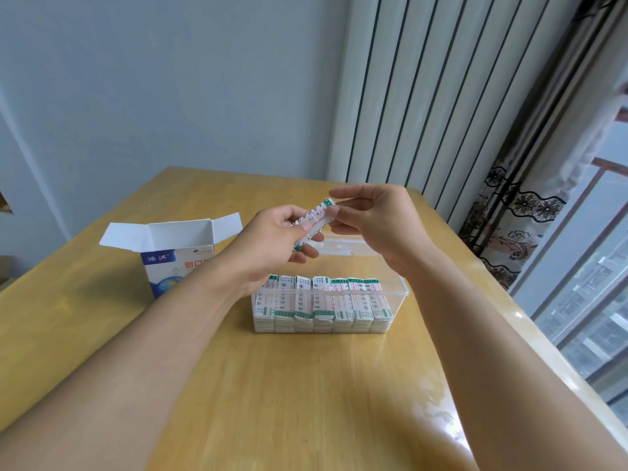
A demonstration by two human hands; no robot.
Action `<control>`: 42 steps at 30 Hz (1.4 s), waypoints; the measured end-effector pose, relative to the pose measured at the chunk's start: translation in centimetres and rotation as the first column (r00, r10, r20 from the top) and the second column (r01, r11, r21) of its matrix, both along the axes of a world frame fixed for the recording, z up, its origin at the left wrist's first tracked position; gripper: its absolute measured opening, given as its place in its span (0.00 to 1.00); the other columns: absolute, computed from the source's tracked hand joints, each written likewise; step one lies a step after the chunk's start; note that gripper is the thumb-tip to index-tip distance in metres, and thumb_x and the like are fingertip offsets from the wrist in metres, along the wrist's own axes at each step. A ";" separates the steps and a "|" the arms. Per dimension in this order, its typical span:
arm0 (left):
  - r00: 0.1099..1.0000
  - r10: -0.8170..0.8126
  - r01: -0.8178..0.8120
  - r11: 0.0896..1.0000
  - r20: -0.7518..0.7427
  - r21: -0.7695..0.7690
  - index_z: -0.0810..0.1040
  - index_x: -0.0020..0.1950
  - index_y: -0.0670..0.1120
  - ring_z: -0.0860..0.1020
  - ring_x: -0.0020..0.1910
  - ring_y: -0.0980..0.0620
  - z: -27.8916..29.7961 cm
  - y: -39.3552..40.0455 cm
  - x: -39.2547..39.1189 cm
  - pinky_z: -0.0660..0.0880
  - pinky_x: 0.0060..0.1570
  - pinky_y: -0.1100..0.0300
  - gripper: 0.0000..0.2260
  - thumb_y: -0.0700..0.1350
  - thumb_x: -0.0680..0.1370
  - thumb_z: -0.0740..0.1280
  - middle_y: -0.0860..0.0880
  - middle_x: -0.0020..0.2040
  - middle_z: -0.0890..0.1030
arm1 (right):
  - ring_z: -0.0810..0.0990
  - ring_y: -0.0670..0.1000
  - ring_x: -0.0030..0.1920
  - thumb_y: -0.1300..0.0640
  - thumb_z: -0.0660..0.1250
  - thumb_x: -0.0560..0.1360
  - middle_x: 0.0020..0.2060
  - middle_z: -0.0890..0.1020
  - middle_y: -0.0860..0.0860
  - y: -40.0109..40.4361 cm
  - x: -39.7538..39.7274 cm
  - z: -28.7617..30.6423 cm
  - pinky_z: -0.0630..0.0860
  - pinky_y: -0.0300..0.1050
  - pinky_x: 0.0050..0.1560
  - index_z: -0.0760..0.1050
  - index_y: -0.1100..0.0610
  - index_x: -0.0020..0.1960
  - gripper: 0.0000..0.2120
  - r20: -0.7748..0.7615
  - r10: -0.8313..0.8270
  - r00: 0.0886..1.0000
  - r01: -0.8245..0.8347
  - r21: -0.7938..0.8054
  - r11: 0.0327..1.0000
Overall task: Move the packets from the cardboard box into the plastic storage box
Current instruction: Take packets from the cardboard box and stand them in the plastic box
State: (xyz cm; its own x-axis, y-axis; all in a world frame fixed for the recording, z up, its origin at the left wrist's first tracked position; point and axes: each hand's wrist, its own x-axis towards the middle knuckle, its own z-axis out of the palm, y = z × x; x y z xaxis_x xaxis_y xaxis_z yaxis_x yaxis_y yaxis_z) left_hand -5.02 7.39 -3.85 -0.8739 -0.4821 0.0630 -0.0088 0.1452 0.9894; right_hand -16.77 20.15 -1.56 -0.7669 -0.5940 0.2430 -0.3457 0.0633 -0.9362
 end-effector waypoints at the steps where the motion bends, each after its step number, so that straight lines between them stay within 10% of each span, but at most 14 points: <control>1: 1.000 0.007 -0.007 1.000 0.000 -0.011 0.80 0.54 0.47 0.82 0.37 0.55 -0.1 0.0 0.0 0.77 0.39 0.61 0.07 0.42 0.85 0.62 0.44 0.51 0.84 | 0.88 0.54 0.41 0.62 0.77 0.74 0.40 0.88 0.54 -0.1 0.0 -0.2 0.85 0.51 0.50 0.84 0.60 0.53 0.09 0.004 -0.015 1.000 0.015 0.009 1.000; 8: 0.997 -0.061 0.063 0.997 0.037 -0.054 0.79 0.57 0.43 0.86 0.46 0.49 0.3 -0.1 0.2 0.82 0.53 0.54 0.05 0.40 0.83 0.66 0.48 0.47 0.88 | 0.88 0.54 0.41 0.65 0.77 0.72 0.39 0.88 0.55 -0.5 -0.1 -0.6 0.85 0.50 0.50 0.85 0.59 0.47 0.04 0.062 0.013 0.998 -0.010 -0.043 0.999; 15: 0.949 0.268 -0.286 0.954 -0.165 -0.095 0.80 0.49 0.49 0.83 0.46 0.56 1.3 -1.6 0.2 0.77 0.46 0.68 0.04 0.42 0.81 0.67 0.50 0.48 0.86 | 0.88 0.55 0.43 0.67 0.74 0.74 0.40 0.88 0.57 -1.0 0.2 -1.6 0.85 0.47 0.51 0.84 0.60 0.45 0.04 0.123 0.151 0.981 -0.164 0.104 0.981; 23: 0.940 0.289 -0.300 0.953 -0.184 -0.035 0.81 0.47 0.48 0.83 0.45 0.56 1.0 -1.6 0.1 0.78 0.50 0.63 0.05 0.41 0.80 0.68 0.50 0.46 0.86 | 0.88 0.57 0.44 0.63 0.77 0.73 0.41 0.88 0.56 -2.5 0.8 -3.7 0.79 0.65 0.60 0.85 0.59 0.47 0.04 0.099 0.181 0.978 -0.203 0.295 0.934; 37: 0.954 0.253 -0.261 0.965 -0.158 -0.029 0.81 0.45 0.49 0.83 0.46 0.53 1.3 -1.4 0.2 0.80 0.55 0.55 0.05 0.40 0.80 0.69 0.48 0.48 0.86 | 0.84 0.40 0.42 0.58 0.77 0.74 0.45 0.88 0.48 -2.9 1.4 -3.8 0.78 0.30 0.45 0.87 0.53 0.54 0.09 -0.308 0.344 0.887 -0.103 0.594 0.798; 42: 0.957 0.245 -0.253 0.967 -0.157 -0.029 0.81 0.46 0.49 0.84 0.47 0.52 1.2 -1.5 0.2 0.80 0.55 0.54 0.04 0.41 0.80 0.69 0.50 0.46 0.86 | 0.84 0.45 0.54 0.61 0.72 0.77 0.53 0.87 0.47 -3.2 1.5 -3.8 0.78 0.40 0.60 0.85 0.52 0.58 0.11 -0.320 0.399 0.859 -0.084 0.681 0.728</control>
